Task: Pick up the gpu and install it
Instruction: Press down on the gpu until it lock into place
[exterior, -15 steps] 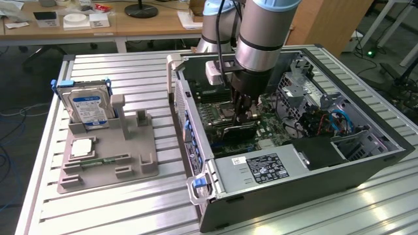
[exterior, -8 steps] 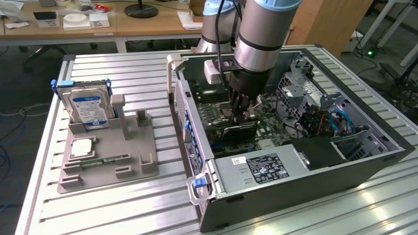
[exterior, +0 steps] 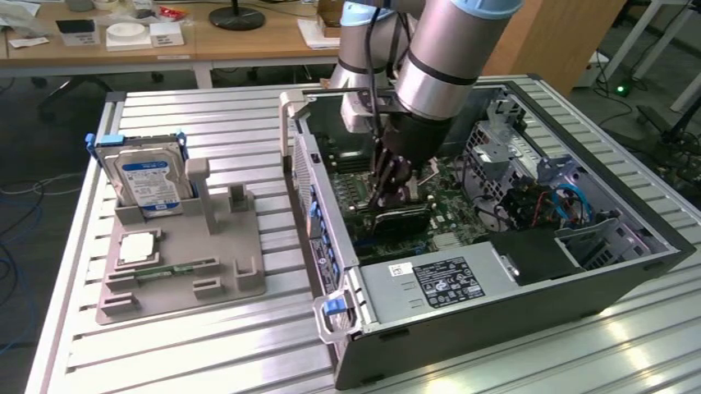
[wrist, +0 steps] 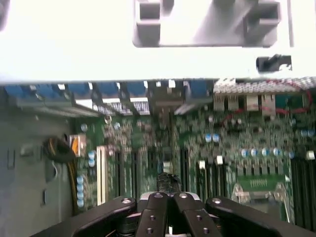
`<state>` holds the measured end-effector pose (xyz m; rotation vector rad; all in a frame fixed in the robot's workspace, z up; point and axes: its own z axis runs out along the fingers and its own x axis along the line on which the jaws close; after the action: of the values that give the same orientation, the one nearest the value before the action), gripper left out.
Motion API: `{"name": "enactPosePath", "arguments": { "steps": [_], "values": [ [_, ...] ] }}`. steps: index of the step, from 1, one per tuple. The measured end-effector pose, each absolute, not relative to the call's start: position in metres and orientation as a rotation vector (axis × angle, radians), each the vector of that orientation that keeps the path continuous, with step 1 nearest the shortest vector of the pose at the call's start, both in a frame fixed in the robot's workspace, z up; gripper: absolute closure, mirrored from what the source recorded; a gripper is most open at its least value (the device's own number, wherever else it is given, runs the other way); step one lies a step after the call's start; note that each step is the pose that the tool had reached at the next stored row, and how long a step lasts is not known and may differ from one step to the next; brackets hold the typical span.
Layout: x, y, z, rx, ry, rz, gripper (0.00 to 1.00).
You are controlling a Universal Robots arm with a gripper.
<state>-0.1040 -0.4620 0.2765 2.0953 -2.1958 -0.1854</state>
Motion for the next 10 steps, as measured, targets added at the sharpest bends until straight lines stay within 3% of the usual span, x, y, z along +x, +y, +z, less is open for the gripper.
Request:
{"name": "enactPosePath", "arguments": {
  "steps": [4, 10],
  "values": [
    [-0.1039, -0.4620, 0.2765, 2.059, -2.159, -0.250, 0.89],
    [-0.1036, -0.4620, 0.2777, 2.033, -2.132, -0.294, 0.89]
  ]
}}
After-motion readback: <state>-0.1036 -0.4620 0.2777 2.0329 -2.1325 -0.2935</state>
